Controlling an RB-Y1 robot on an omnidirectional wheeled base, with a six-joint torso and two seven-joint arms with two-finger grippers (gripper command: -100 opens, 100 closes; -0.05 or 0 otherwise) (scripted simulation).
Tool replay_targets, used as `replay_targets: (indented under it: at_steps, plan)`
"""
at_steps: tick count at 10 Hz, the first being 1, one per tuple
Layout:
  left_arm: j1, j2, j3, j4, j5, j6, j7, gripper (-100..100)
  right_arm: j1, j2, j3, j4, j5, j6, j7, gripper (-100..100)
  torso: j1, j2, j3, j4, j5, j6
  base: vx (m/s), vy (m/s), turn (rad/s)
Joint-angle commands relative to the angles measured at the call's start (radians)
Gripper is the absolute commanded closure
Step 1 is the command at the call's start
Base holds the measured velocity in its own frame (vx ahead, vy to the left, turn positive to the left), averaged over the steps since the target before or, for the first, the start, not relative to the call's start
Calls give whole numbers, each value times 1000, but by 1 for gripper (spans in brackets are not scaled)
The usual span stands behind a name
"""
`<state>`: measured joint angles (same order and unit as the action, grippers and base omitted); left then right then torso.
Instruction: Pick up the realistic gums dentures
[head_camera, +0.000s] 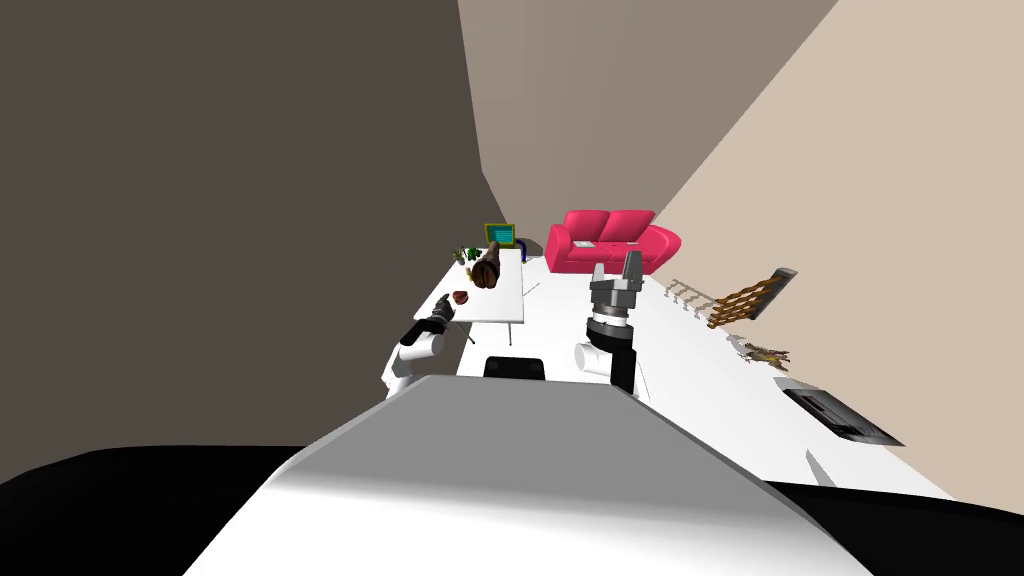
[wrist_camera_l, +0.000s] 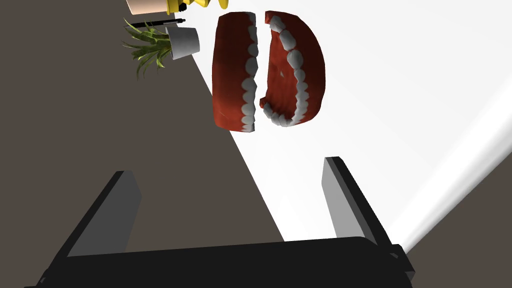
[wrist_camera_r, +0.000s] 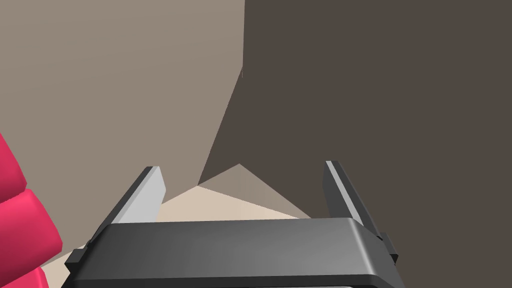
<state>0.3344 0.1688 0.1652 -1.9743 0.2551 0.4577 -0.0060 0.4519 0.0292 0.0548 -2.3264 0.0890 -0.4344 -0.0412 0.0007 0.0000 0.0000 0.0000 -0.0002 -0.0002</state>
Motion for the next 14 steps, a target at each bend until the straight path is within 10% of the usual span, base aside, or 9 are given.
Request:
replay_targets:
  at_steps: [1, 14]
  plan:
    - [0, 0, 0, 0, 0, 0, 0, -100, 0, 0, 0, 0, 0, 0, 0, 0, 0, 0, 0, 0, 0, 0, 0, 0, 0]
    - [27, 54, -138, -113, 85, 155, -13, -100, 0, 0, 0, 0, 0, 0, 0, 0, 3, -1, -1, 0, 1, 0, 8, 107, -96]
